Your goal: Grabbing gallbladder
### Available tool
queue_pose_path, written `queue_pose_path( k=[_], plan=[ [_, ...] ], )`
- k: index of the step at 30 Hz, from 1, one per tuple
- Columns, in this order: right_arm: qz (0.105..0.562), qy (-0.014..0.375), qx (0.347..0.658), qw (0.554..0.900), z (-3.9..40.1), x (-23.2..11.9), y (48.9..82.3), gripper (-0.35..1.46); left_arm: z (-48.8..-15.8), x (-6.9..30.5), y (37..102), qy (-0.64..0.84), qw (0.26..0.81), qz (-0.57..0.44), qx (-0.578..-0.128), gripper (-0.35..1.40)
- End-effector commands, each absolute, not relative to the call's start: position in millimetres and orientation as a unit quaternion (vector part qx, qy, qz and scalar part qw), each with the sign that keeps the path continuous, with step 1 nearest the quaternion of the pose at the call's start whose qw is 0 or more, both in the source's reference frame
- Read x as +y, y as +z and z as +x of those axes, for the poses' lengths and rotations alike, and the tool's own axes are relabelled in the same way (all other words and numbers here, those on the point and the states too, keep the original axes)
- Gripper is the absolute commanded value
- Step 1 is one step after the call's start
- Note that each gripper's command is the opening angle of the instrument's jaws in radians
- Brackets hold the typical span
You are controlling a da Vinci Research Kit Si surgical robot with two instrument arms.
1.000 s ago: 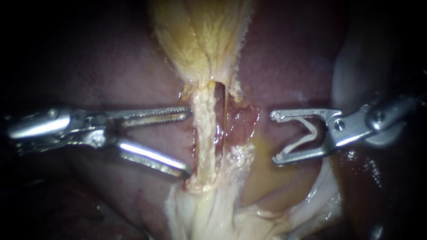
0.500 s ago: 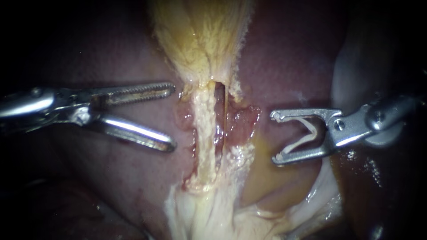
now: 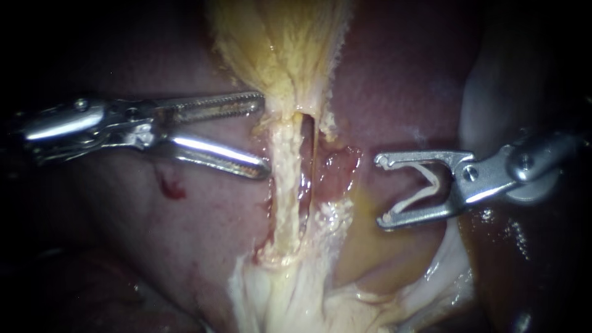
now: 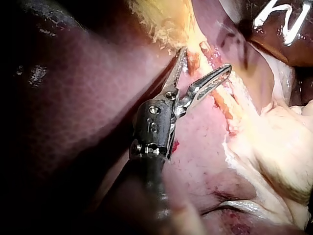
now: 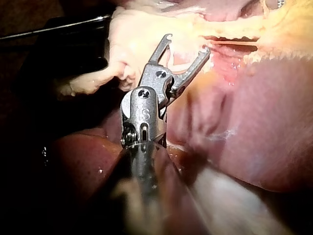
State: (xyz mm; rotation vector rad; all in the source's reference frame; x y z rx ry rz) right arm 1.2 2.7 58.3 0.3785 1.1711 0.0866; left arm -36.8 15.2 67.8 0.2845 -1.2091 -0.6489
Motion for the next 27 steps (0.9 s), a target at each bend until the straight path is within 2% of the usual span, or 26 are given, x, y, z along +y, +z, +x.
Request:
queue_pose_path(
  k=[1,7,11,18,20,27],
  plan=[
    [0.177,0.041,0.549,0.816,1.2,2.7,58.3,0.48,-36.9,15.1,67.8,-0.301,0.765,0.131,-0.554,0.56],
    [0.178,0.040,0.549,0.815,1.3,2.7,58.3,0.48,-37.0,14.8,68.4,-0.309,0.767,0.133,-0.546,0.37],
    [0.178,0.040,0.549,0.815,1.4,2.7,58.3,0.48,-36.8,14.9,68.6,-0.319,0.768,0.129,-0.540,0.12],
    [0.178,0.040,0.549,0.815,1.4,2.6,58.2,0.48,-35.7,15.3,69.6,-0.323,0.773,0.128,-0.531,-0.18],
    [0.179,0.040,0.549,0.815,1.4,2.6,58.2,0.48,-35.6,15.3,69.5,-0.324,0.774,0.129,-0.528,-0.35],
    [0.178,0.040,0.549,0.815,1.4,2.6,58.2,0.48,-35.2,14.9,68.0,-0.334,0.780,0.138,-0.510,-0.35]
  ],
)
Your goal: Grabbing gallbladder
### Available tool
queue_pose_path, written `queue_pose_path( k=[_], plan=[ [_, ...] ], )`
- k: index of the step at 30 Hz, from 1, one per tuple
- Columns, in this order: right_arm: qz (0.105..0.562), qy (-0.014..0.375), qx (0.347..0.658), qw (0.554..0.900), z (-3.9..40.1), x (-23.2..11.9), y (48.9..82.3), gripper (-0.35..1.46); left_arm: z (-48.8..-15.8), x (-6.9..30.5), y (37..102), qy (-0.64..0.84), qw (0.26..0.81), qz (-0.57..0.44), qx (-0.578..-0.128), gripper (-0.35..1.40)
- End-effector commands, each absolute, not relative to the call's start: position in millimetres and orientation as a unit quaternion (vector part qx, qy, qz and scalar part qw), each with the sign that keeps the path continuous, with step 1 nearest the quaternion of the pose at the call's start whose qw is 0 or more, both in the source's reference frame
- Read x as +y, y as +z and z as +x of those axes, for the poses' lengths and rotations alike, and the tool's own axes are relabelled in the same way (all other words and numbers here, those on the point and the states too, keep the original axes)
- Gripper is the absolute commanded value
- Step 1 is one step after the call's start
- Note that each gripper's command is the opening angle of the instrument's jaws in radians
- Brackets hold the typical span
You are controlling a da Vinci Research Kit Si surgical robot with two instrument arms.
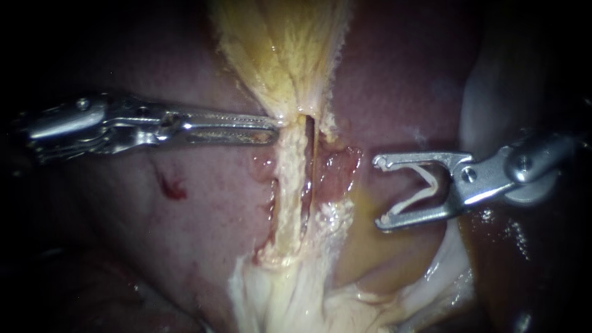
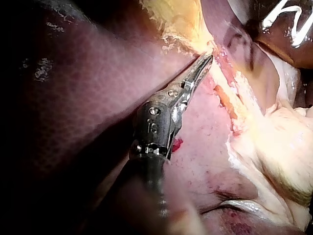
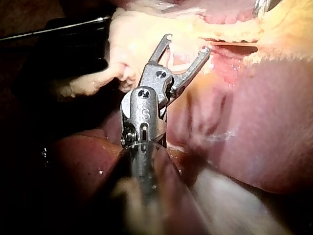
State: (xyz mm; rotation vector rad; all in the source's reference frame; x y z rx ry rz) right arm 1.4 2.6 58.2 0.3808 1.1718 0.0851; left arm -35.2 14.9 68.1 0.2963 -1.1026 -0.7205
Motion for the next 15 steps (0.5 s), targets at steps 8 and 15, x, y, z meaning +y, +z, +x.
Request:
queue_pose_path(
  k=[8,15],
  plan=[
    [0.179,0.040,0.549,0.815,1.3,2.6,58.2,0.48,-33.4,16.2,64.9,-0.342,0.775,0.155,-0.508,-0.35],
    [0.179,0.040,0.549,0.815,1.3,2.6,58.2,0.48,-30.6,18.5,62.2,-0.343,0.771,0.170,-0.509,-0.35]
  ],
)
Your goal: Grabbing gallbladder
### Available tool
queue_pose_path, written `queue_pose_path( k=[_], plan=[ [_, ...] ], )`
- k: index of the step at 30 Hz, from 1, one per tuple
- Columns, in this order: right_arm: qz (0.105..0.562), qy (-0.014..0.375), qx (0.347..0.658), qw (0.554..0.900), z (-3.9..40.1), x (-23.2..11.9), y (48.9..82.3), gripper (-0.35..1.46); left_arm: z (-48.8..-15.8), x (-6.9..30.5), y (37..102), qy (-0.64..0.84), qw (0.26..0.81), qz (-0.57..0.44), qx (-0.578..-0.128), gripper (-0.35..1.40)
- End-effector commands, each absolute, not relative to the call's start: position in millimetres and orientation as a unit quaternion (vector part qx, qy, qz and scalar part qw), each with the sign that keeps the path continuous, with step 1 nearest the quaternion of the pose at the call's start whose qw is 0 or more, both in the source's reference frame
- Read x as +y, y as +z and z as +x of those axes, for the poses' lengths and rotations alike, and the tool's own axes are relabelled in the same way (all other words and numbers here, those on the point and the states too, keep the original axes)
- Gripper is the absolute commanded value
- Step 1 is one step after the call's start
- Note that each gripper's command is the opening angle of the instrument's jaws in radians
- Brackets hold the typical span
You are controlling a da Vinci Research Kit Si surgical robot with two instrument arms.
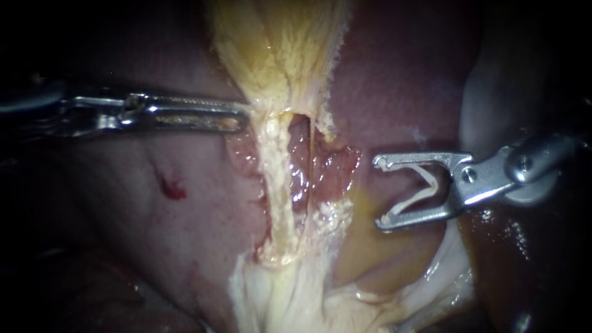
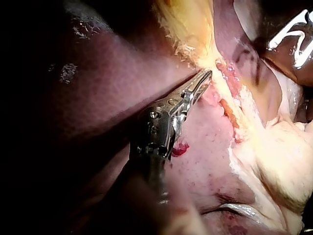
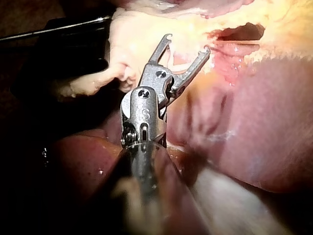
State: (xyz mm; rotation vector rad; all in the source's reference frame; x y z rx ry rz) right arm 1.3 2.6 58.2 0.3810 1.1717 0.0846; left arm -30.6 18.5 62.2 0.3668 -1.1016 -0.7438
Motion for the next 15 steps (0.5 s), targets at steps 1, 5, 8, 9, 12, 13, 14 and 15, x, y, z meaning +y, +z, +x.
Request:
queue_pose_path(
  k=[1,5,8,9,12,13,14,15],
  plan=[
    [0.179,0.040,0.549,0.815,1.3,2.6,58.2,0.48,-30.3,18.7,61.9,-0.343,0.771,0.171,-0.509,-0.35],
    [0.179,0.040,0.549,0.815,1.3,2.6,58.2,0.48,-29.6,18.9,61.4,-0.343,0.770,0.173,-0.509,-0.35],
    [0.179,0.040,0.549,0.815,1.3,2.6,58.2,0.48,-29.4,18.9,61.3,-0.344,0.771,0.172,-0.508,-0.35],
    [0.179,0.040,0.549,0.815,1.3,2.6,58.2,0.48,-29.4,19.0,61.3,-0.344,0.771,0.172,-0.508,-0.35],
    [0.179,0.040,0.549,0.815,1.3,2.6,58.2,0.48,-29.4,19.0,61.3,-0.344,0.771,0.172,-0.508,-0.35],
    [0.179,0.040,0.549,0.815,1.3,2.6,58.2,0.48,-29.4,19.0,61.3,-0.344,0.771,0.172,-0.508,-0.35],
    [0.179,0.040,0.549,0.815,1.3,2.6,58.2,0.48,-29.4,19.0,61.3,-0.344,0.771,0.172,-0.508,-0.35],
    [0.179,0.040,0.549,0.815,1.3,2.6,58.2,0.48,-29.4,19.0,61.3,-0.344,0.771,0.172,-0.508,-0.35]
  ],
)
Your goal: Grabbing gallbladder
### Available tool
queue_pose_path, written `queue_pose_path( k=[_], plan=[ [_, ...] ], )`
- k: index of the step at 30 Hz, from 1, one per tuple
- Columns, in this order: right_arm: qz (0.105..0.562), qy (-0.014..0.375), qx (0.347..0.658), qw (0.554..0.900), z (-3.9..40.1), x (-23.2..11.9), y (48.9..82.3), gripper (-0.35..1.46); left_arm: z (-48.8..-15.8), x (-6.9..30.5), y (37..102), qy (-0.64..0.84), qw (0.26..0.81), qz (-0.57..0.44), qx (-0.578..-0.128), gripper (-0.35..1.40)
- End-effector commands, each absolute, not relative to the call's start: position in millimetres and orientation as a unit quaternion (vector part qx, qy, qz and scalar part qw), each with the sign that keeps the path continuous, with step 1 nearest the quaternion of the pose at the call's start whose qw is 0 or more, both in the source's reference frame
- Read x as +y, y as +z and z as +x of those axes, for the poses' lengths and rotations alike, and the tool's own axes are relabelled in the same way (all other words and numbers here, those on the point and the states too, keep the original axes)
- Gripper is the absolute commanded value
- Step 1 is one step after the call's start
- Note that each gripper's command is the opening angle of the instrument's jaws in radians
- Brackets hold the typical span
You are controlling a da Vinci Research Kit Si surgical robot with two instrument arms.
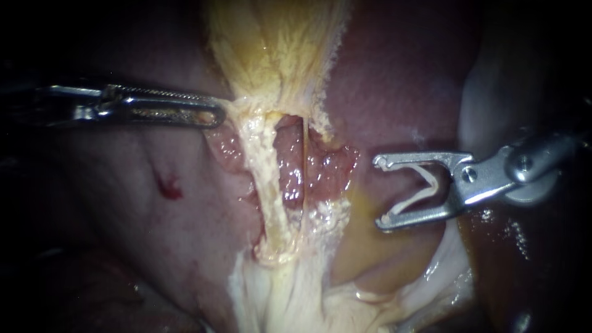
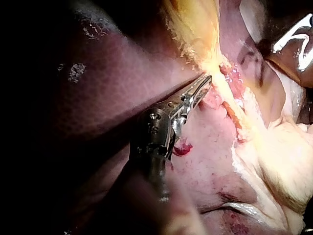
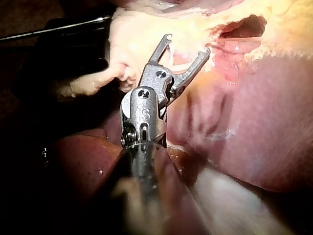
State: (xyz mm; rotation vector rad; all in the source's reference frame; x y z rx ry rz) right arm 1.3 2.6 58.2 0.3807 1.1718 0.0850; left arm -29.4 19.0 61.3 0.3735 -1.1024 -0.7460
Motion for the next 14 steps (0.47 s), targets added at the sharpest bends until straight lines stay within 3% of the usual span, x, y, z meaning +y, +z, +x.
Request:
queue_pose_path(
  k=[1,14],
  plan=[
    [0.179,0.040,0.549,0.815,1.3,2.6,58.2,0.48,-29.4,19.0,61.3,-0.344,0.771,0.172,-0.508,-0.35],
    [0.178,0.040,0.549,0.815,1.3,2.6,58.3,0.48,-29.4,19.0,61.3,-0.345,0.771,0.171,-0.508,-0.35]
  ],
)
